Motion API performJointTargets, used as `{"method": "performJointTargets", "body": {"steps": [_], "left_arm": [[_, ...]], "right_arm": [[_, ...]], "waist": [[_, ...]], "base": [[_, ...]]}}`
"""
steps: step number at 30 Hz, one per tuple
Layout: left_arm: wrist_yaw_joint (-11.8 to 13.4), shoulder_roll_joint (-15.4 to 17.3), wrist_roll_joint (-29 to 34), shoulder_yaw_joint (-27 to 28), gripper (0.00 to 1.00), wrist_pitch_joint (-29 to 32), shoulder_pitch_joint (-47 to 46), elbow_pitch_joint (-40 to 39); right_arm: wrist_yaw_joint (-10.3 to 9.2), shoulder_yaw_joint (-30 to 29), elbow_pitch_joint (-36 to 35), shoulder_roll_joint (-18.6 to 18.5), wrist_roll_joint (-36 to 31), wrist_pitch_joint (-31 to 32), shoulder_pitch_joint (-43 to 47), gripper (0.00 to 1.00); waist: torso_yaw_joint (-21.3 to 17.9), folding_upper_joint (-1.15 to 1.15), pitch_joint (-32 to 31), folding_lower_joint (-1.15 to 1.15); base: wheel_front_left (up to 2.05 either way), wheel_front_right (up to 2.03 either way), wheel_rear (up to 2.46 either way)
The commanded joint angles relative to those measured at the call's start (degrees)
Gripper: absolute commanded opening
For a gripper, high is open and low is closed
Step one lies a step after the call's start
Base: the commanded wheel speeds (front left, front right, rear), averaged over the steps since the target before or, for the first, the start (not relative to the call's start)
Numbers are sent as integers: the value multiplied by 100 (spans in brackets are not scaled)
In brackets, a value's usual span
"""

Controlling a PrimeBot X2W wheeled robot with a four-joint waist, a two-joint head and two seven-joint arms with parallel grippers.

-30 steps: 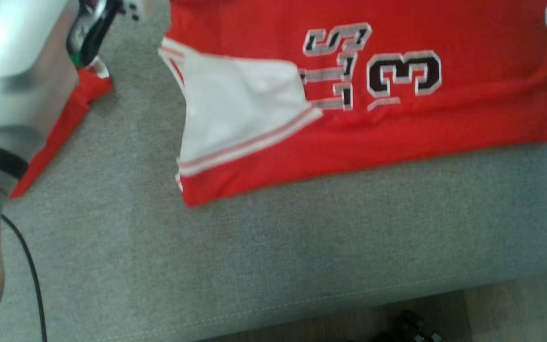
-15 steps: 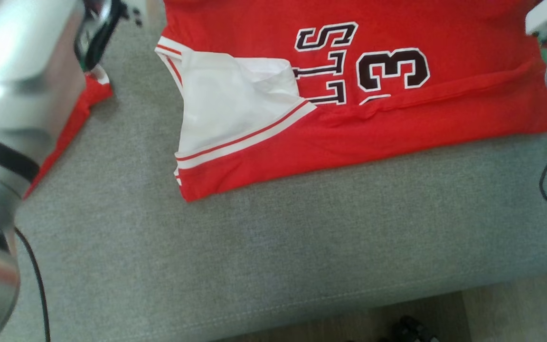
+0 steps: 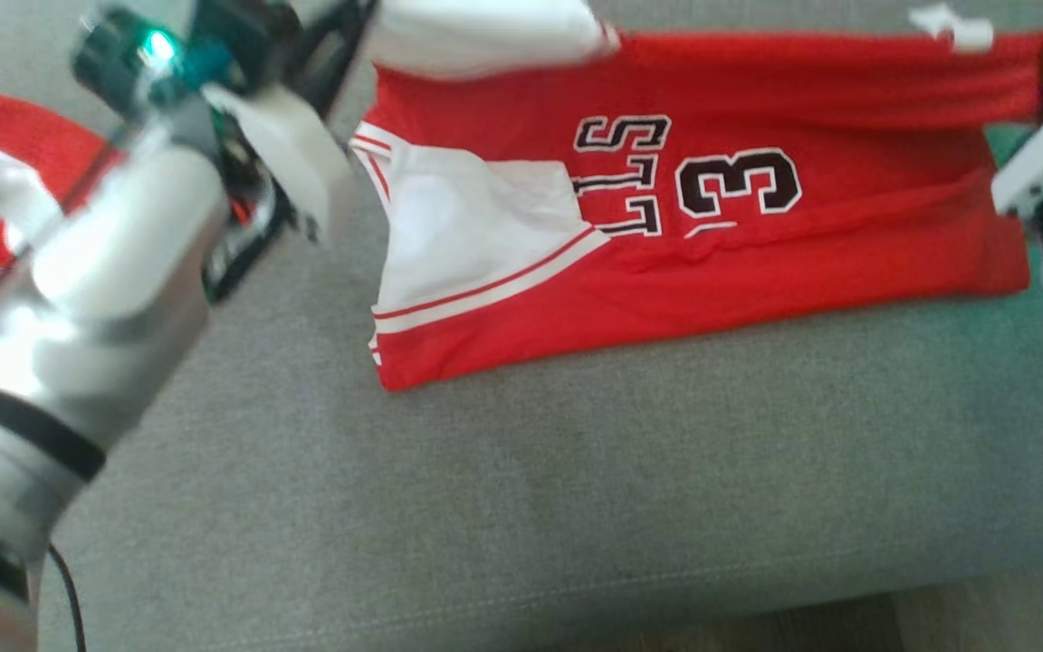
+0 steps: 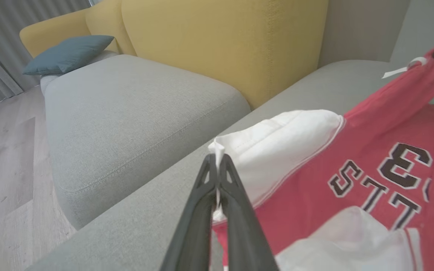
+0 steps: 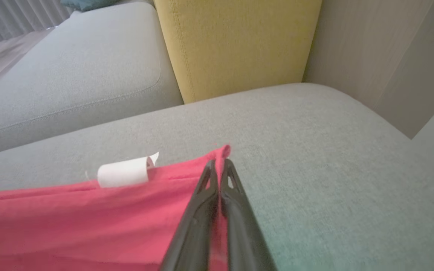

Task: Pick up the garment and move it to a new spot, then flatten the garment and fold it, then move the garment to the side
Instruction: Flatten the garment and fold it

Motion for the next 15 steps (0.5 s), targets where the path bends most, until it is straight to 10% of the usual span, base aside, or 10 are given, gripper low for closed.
{"method": "performJointTargets", "body": {"steps": [1,15], "left_arm": [[45,261,10,138,0,-13,-60,-295],[526,1022,-157,-371,0,896,1193,-2163]], "right_arm": [[36,170,-203,-130,109,135,174,0],[36,997,-724,-757,696,1535,1248,0]], "waist": [[98,0,-215,0],[199,0,-763,0]], "base": [[0,0,0],[0,0,0]]}}
